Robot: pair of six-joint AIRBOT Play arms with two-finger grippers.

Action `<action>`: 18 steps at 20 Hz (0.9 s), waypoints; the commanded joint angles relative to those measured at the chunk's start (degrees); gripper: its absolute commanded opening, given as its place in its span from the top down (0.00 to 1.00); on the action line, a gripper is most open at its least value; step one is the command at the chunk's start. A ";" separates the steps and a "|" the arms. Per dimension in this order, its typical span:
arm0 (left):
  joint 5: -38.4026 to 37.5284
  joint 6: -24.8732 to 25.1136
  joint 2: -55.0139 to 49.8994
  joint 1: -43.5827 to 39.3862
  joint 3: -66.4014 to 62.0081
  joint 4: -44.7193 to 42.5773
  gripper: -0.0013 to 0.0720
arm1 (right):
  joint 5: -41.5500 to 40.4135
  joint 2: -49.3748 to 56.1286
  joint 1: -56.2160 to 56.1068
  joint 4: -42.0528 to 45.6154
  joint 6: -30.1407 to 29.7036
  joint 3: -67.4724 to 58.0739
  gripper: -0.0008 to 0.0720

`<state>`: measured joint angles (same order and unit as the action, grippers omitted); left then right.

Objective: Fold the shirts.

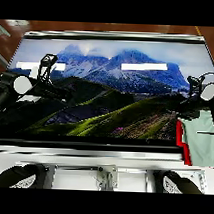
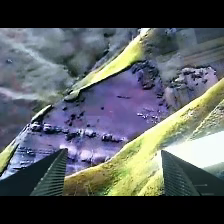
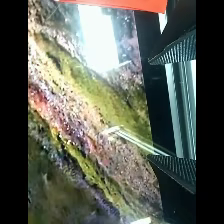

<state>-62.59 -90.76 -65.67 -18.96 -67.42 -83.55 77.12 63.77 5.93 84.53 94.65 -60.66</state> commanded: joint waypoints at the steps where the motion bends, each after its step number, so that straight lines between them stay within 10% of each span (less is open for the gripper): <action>1: 0.02 0.02 0.04 0.00 0.02 -0.02 0.06 | 0.02 0.04 -0.04 -0.02 0.02 0.02 0.06; 18: 1.27 0.00 -0.09 0.00 0.02 0.11 0.05 | -0.04 0.04 -0.04 -0.24 0.07 0.02 0.06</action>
<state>-62.48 -90.76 -65.69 -18.96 -67.42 -83.55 77.14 63.77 5.93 84.51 94.67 -60.66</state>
